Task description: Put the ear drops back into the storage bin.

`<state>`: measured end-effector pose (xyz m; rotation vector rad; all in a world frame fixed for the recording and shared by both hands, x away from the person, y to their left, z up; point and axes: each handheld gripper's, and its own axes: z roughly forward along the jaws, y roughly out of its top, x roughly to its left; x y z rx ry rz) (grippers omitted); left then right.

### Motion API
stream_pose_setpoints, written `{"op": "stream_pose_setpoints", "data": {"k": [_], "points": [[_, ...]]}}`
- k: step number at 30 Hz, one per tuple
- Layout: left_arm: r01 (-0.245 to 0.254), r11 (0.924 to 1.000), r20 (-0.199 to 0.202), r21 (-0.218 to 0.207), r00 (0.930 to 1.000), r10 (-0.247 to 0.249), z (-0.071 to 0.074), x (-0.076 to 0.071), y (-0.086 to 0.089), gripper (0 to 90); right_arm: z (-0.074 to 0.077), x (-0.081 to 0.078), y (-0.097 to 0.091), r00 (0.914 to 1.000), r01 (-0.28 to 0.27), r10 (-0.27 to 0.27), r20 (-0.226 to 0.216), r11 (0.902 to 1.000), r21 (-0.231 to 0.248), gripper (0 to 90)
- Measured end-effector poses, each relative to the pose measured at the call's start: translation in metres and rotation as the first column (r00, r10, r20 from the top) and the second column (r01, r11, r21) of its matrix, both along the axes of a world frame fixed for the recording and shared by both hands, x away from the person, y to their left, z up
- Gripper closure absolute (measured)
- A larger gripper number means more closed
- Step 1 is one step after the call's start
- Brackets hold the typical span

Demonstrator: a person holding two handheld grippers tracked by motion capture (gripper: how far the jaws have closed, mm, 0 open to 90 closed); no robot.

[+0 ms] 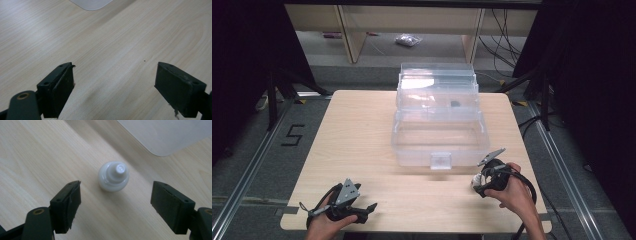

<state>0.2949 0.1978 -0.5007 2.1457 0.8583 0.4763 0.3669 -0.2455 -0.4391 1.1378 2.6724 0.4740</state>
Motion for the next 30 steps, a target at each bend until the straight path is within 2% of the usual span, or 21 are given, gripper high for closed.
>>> {"op": "stream_pose_setpoints", "data": {"k": [3, 4, 5, 10, 13, 14, 15, 17, 20, 25, 26, 27, 30], "points": [[-0.002, 1.0, -0.004, -0.006, 1.0, 0.002, -0.001, 0.0, -0.001, 15.0, -0.002, 0.004, 0.003, 1.0, -0.002, 0.002, -0.003, 0.9999, -0.01, 27.3], [0.001, 0.9999, 0.001, 0.017, 1.0, -0.001, 0.0, 0.001, 0.001, 15.0, -0.002, 0.006, 0.003, 0.9999, -0.014, 0.014, 0.004, 0.9998, -0.017, 28.2], [-0.006, 1.0, 0.0, 0.003, 1.0, 0.006, -0.001, 0.0, 0.0, 15.0, -0.003, 0.007, 0.005, 0.9999, -0.014, 0.014, -0.006, 0.9997, -0.021, 29.5], [-0.004, 0.9999, 0.005, 0.013, 1.0, 0.004, 0.0, 0.001, 0.001, 15.0, -0.007, 0.013, 0.011, 0.9988, -0.047, 0.047, -0.015, 0.9982, -0.038, 36.1], [-0.003, 1.0, 0.002, 0.004, 1.0, 0.003, 0.0, 0.0, 0.0, 15.0, -0.009, 0.014, 0.014, 0.999, -0.036, 0.035, -0.028, 0.998, -0.051, 40.5], [-0.001, 1.0, 0.001, 0.003, 1.0, 0.001, 0.0, 0.0, 0.0, 15.0, -0.009, 0.016, 0.013, 0.9981, -0.058, 0.057, -0.022, 0.9968, -0.054, 41.9], [0.0, 0.9999, 0.001, 0.011, 1.0, 0.0, 0.0, 0.001, 0.001, 15.0, -0.01, 0.017, 0.014, 0.9982, -0.058, 0.056, -0.022, 0.9968, -0.055, 43.7], [-0.001, 1.0, -0.001, -0.001, 1.0, 0.001, 0.0, 0.0, 0.0, 15.0, -0.01, 0.018, 0.015, 0.9981, -0.053, 0.051, -0.036, 0.9968, -0.061, 46.0], [-0.001, 0.9999, 0.003, 0.013, 1.0, 0.001, 0.0, 0.001, 0.001, 15.0, -0.01, 0.02, 0.016, 0.9976, -0.062, 0.059, -0.036, 0.9958, -0.068, 47.9], [-0.009, 0.9999, 0.003, 0.005, 1.0, 0.009, 0.0, 0.001, 0.0, 15.0, -0.013, 0.023, 0.019, 0.9956, -0.083, 0.079, -0.051, 0.9938, -0.075, 52.1], [-0.008, 0.9998, -0.004, 0.016, 1.0, 0.008, 0.001, 0.0, 0.001, 15.0, -0.014, 0.023, 0.02, 0.9964, -0.074, 0.07, -0.048, 0.9939, -0.082, 53.4], [-0.01, 0.9999, 0.004, 0.005, 0.9999, 0.01, 0.0, 0.0, 0.0, 15.0, -0.015, 0.024, 0.021, 0.9961, -0.076, 0.072, -0.052, 0.9935, -0.084, 55.3], [-0.007, 0.9998, -0.004, 0.017, 1.0, 0.007, 0.001, 0.0, 0.001, 15.0, -0.015, 0.023, 0.022, 0.9955, -0.072, 0.067, -0.067, 0.9936, -0.087, 59.1]]}}
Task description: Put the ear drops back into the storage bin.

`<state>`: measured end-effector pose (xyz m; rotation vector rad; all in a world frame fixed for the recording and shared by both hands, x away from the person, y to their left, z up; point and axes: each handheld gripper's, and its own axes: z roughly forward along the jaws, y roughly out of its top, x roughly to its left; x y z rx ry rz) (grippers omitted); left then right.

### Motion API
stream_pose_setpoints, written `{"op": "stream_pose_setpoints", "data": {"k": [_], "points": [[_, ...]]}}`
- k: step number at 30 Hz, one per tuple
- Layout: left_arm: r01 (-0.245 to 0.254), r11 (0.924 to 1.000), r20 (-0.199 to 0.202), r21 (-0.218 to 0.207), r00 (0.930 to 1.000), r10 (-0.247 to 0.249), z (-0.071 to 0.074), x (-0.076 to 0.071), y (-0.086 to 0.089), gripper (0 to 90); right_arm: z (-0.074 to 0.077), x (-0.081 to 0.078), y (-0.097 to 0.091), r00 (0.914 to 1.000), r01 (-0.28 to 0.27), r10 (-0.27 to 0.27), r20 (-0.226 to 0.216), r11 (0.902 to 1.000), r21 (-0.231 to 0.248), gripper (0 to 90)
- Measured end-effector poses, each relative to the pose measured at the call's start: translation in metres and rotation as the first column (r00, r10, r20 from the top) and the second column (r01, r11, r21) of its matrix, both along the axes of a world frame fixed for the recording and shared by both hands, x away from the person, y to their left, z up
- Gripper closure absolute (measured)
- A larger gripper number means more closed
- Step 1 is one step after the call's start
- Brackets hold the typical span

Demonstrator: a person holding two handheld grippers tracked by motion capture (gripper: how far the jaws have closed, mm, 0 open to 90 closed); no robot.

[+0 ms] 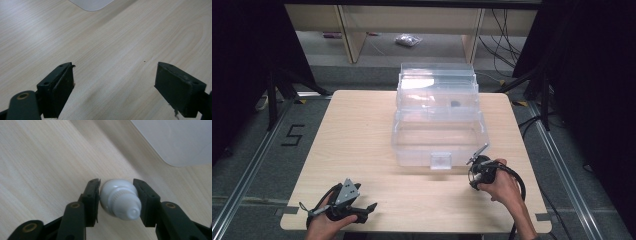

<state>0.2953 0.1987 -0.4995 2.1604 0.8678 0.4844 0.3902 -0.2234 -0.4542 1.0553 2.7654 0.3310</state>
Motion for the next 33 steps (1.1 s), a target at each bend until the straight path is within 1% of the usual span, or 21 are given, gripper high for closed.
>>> {"op": "stream_pose_setpoints", "data": {"k": [3, 4, 5, 6, 7, 9, 11, 12, 13, 14, 16, 17, 18, 19, 21, 23, 25, 26, 29, 30, 33], "points": [[0.004, 0.9999, 0.006, -0.012, 1.0, -0.004, -0.001, 0.0, -0.001, 15.1, 0.0, -0.001, 0.0, 1.0, 0.004, -0.004, -0.006, 1.0, 0.004, 59.9], [0.006, 0.9999, 0.005, -0.015, 1.0, -0.006, -0.001, 0.0, -0.001, 15.1, 0.0, 0.0, 0.0, 1.0, -0.006, 0.006, -0.002, 1.0, 0.002, 60.0], [0.009, 0.9999, -0.001, 0.01, 1.0, -0.009, 0.001, 0.0, 0.0, 15.1, 0.0, 0.0, 0.0, 1.0, -0.007, 0.007, 0.0, 1.0, 0.0, 60.0], [0.008, 0.9999, 0.001, 0.007, 1.0, -0.008, 0.001, 0.0, 0.0, 15.1, 0.001, 0.0, 0.0, 1.0, -0.002, 0.002, 0.006, 1.0, -0.006, 60.0], [0.007, 0.9998, 0.002, -0.018, 1.0, -0.007, -0.001, -0.001, -0.001, 15.1, 0.001, -0.001, 0.001, 1.0, 0.002, -0.002, 0.001, 1.0, -0.007, 60.0], [0.004, 0.9999, 0.006, -0.014, 1.0, -0.003, -0.001, 0.0, -0.001, 15.1, 0.002, -0.001, 0.001, 1.0, -0.008, 0.008, 0.004, 1.0, -0.001, 60.0], [0.005, 1.0, 0.0, 0.004, 1.0, -0.005, 0.0, 0.0, 0.0, 15.1, 0.006, -0.002, 0.001, 1.0, 0.0, 0.0, 0.008, 1.0, 0.008, 60.0], [-0.001, 0.9999, 0.005, -0.014, 1.0, 0.001, -0.001, 0.0, -0.001, 15.1, 0.008, -0.003, 0.001, 0.9999, -0.003, 0.003, 0.014, 1.0, 0.006, 60.0], [-0.001, 0.9999, 0.006, -0.012, 1.0, 0.001, -0.001, 0.0, 0.0, 15.1, 0.01, -0.004, 0.001, 1.0, 0.002, -0.002, 0.01, 0.9999, 0.014, 60.1], [-0.002, 0.9999, 0.007, -0.013, 1.0, 0.002, -0.001, 0.0, -0.001, 15.1, 0.015, -0.005, 0.001, 0.9998, -0.012, 0.012, 0.018, 0.9998, 0.019, 60.1], [0.0, 1.0, 0.0, 0.003, 1.0, 0.0, 0.0, 0.0, 0.0, 15.1, 0.016, -0.005, 0.001, 0.9998, -0.012, 0.011, 0.014, 0.9997, 0.023, 60.0], [-0.001, 1.0, 0.0, 0.001, 1.0, 0.001, 0.0, 0.0, 0.0, 15.1, 0.018, -0.005, 0.002, 0.9998, -0.014, 0.013, 0.015, 0.9995, 0.029, 60.1], [-0.004, 0.9999, 0.008, -0.014, 1.0, 0.004, -0.001, 0.0, -0.001, 15.1, 0.02, -0.005, 0.002, 0.9997, -0.019, 0.018, 0.017, 0.9995, 0.027, 60.1], [-0.003, 0.9999, 0.007, -0.012, 1.0, 0.003, -0.001, 0.0, 0.0, 15.1, 0.021, -0.006, 0.003, 0.9999, -0.013, 0.012, 0.012, 0.9994, 0.031, 60.1], [-0.003, 1.0, 0.0, -0.003, 1.0, 0.003, 0.0, 0.0, 0.0, 15.1, 0.023, -0.005, 0.003, 0.9998, -0.021, 0.021, 0.006, 0.9992, 0.034, 60.1], [0.001, 0.9998, 0.004, -0.021, 1.0, -0.001, -0.001, -0.001, 0.0, 15.1, 0.026, -0.005, 0.002, 0.9994, -0.035, 0.035, 0.004, 0.9988, 0.034, 60.1], [-0.003, 0.9999, 0.007, -0.016, 1.0, 0.003, -0.001, 0.0, 0.0, 15.1, 0.029, -0.006, 0.0, 0.9997, -0.024, 0.024, 0.001, 0.999, 0.037, 60.1], [-0.002, 1.0, 0.0, -0.006, 1.0, 0.002, 0.0, 0.0, 0.0, 15.1, 0.031, -0.006, -0.001, 0.9996, -0.027, 0.027, 0.004, 0.9988, 0.041, 60.1], [-0.002, 0.9999, 0.007, -0.012, 1.0, 0.002, -0.002, 0.0, 0.0, 15.1, 0.035, -0.006, -0.003, 0.9998, -0.019, 0.019, 0.001, 0.9989, 0.043, 60.1], [-0.002, 1.0, -0.001, 0.0, 1.0, 0.002, 0.0, 0.0, 0.0, 15.1, 0.036, -0.006, -0.004, 0.9997, -0.025, 0.025, 0.003, 0.9987, 0.044, 60.1], [-0.004, 0.9999, 0.007, -0.013, 1.0, 0.004, -0.002, 0.0, 0.0, 15.1, 0.041, -0.004, -0.005, 0.9997, -0.025, 0.025, -0.003, 0.9987, 0.045, 60.1]]}}
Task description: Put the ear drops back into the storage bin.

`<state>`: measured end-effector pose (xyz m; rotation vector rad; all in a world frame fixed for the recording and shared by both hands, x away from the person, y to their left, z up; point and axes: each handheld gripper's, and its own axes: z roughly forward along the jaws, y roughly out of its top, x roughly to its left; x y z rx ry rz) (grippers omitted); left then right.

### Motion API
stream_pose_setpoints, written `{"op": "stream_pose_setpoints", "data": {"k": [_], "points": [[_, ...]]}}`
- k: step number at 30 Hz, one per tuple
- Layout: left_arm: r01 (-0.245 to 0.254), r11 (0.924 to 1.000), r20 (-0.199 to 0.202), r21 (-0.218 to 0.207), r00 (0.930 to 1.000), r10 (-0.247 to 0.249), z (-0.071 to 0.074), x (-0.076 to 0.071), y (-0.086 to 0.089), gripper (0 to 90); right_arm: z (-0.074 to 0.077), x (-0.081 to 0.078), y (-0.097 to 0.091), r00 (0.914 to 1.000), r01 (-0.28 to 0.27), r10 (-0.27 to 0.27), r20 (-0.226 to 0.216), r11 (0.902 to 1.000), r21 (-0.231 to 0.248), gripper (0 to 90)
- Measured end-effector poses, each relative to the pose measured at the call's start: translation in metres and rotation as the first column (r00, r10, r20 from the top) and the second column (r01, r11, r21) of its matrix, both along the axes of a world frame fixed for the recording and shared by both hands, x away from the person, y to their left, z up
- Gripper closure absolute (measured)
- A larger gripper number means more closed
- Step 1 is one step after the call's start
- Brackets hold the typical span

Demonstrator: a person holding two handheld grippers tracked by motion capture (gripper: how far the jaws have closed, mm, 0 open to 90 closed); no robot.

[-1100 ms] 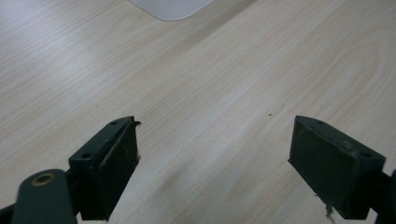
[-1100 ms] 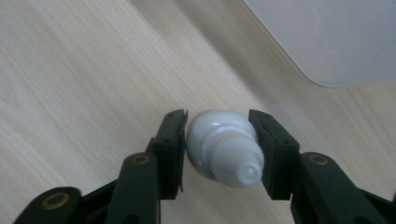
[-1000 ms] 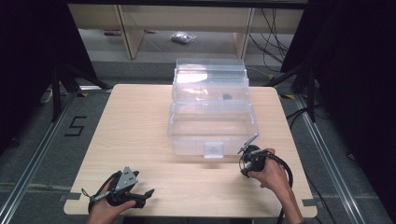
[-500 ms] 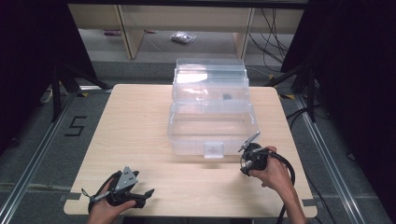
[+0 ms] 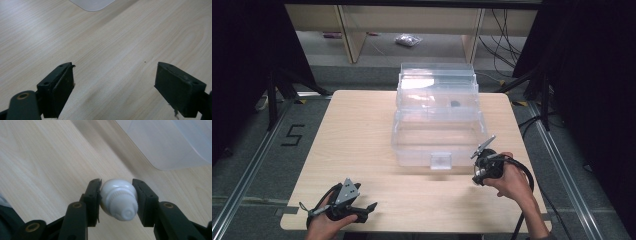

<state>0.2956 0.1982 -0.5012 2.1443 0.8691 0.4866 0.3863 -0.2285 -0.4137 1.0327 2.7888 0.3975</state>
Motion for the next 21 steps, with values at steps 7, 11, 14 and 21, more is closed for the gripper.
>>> {"op": "stream_pose_setpoints", "data": {"k": [7, 11, 14, 21], "points": [[0.004, 0.9999, -0.007, 0.013, 1.0, -0.004, 0.002, 0.0, 0.001, 15.1, 0.008, 0.004, 0.0, 0.9996, -0.027, 0.027, 0.0, 0.9996, -0.013, 60.1], [0.002, 1.0, -0.007, 0.009, 1.0, -0.002, 0.001, 0.0, 0.0, 15.0, 0.011, 0.005, 0.001, 0.9994, -0.034, 0.034, -0.005, 0.9993, -0.014, 60.1], [0.001, 1.0, -0.007, 0.007, 1.0, -0.001, 0.002, 0.0, 0.001, 15.1, 0.014, 0.005, 0.001, 0.9994, -0.035, 0.035, -0.007, 0.9993, -0.011, 60.2], [0.003, 1.0, -0.007, 0.007, 1.0, -0.003, 0.001, 0.0, 0.0, 15.0, 0.018, 0.009, 0.001, 0.9985, -0.054, 0.054, -0.007, 0.9984, -0.015, 60.2]]}}
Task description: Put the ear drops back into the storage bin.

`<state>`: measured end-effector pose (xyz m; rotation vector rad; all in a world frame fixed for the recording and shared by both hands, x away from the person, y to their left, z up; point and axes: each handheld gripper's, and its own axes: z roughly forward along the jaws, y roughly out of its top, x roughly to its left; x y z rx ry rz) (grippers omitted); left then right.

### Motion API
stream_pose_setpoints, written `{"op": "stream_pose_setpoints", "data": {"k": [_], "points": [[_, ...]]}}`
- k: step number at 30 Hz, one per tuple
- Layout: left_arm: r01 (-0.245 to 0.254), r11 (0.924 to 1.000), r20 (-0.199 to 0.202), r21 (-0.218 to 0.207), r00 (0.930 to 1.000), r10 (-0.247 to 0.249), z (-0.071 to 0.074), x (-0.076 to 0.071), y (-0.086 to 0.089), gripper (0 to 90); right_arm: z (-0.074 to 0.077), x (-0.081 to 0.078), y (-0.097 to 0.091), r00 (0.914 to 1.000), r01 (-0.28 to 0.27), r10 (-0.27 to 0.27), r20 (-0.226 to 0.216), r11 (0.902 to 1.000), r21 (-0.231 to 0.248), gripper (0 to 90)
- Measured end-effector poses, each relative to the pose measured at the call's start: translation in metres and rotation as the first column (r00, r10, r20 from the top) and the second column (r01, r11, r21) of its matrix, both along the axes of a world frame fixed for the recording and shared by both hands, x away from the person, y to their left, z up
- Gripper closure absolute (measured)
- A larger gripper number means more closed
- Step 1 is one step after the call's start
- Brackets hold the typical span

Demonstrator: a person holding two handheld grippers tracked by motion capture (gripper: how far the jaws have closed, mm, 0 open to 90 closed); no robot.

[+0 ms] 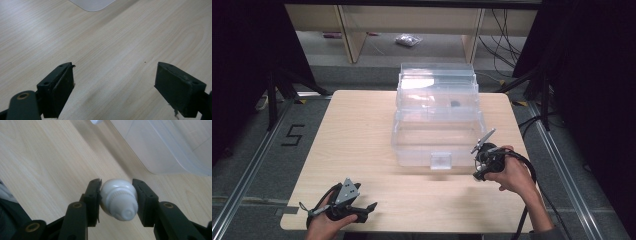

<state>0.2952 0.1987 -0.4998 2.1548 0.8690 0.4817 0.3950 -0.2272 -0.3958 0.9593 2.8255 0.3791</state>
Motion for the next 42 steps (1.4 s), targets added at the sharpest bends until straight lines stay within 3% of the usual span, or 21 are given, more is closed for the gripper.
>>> {"op": "stream_pose_setpoints", "data": {"k": [5, 6, 8, 9, 11, 12, 13, 21, 26, 27, 29, 33, 34, 42], "points": [[0.0, 1.0, 0.0, 0.002, 1.0, 0.0, 0.0, 0.0, 0.0, 15.0, 0.003, 0.001, 0.0, 1.0, -0.004, 0.004, -0.005, 1.0, 0.002, 60.2], [-0.001, 0.9998, -0.001, -0.018, 1.0, 0.001, -0.001, 0.0, -0.001, 15.1, 0.004, 0.002, -0.001, 0.9999, -0.011, 0.011, -0.001, 0.9999, 0.002, 60.1], [-0.001, 0.9998, -0.002, -0.018, 1.0, 0.001, -0.001, 0.0, -0.001, 15.1, 0.006, 0.001, -0.001, 1.0, -0.002, 0.002, -0.003, 1.0, -0.009, 60.1], [0.002, 1.0, 0.0, 0.005, 1.0, -0.002, 0.0, 0.0, 0.0, 15.0, 0.008, 0.001, -0.001, 1.0, 0.001, -0.001, -0.001, 0.9999, -0.011, 60.1], [-0.002, 0.9998, -0.004, -0.019, 1.0, 0.002, -0.001, 0.0, -0.001, 15.0, 0.013, 0.0, -0.001, 1.0, 0.003, -0.003, 0.0, 0.9999, -0.016, 60.2], [0.003, 1.0, -0.005, -0.003, 1.0, -0.003, 0.0, 0.0, 0.0, 15.0, 0.015, 0.001, -0.002, 0.9999, -0.008, 0.008, 0.01, 0.9997, -0.022, 60.2], [-0.003, 0.9998, -0.003, -0.019, 1.0, 0.003, -0.001, 0.0, -0.001, 15.1, 0.019, 0.002, -0.001, 0.9999, -0.01, 0.01, 0.012, 0.9995, -0.029, 60.2], [-0.002, 0.9998, -0.003, -0.018, 1.0, 0.002, -0.001, 0.0, -0.001, 15.0, 0.038, 0.006, 0.0, 0.9998, -0.008, 0.009, 0.017, 0.9997, -0.022, 60.2], [-0.001, 0.9998, -0.002, -0.018, 1.0, 0.001, -0.001, 0.0, -0.001, 15.1, 0.051, 0.015, 0.001, 0.9995, -0.012, 0.012, 0.03, 0.9998, -0.014, 60.2], [0.009, 0.9999, -0.002, 0.013, 1.0, -0.009, 0.001, 0.001, 0.001, 15.1, 0.052, 0.017, 0.002, 0.9995, -0.012, 0.012, 0.029, 0.9998, -0.014, 60.2], [-0.005, 0.9998, -0.004, -0.022, 1.0, 0.005, -0.001, 0.0, -0.001, 15.1, 0.056, 0.021, 0.004, 0.9994, -0.009, 0.01, 0.033, 0.9998, -0.019, 60.2], [0.0, 1.0, 0.003, -0.003, 1.0, 0.0, -0.001, 0.001, 0.0, 15.0, 0.063, 0.027, 0.007, 0.9992, -0.019, 0.019, 0.035, 0.9998, -0.008, 60.2], [0.0, 0.9998, -0.004, -0.019, 1.0, 0.0, -0.001, 0.0, -0.001, 15.0, 0.065, 0.029, 0.008, 0.9994, -0.006, 0.006, 0.033, 1.0, -0.006, 60.2], [-0.001, 0.9997, 0.001, -0.026, 1.0, 0.001, -0.001, 0.0, -0.001, 15.0, 0.073, 0.048, 0.009, 0.9992, 0.016, -0.016, 0.037, 0.9998, 0.007, 60.2]]}}
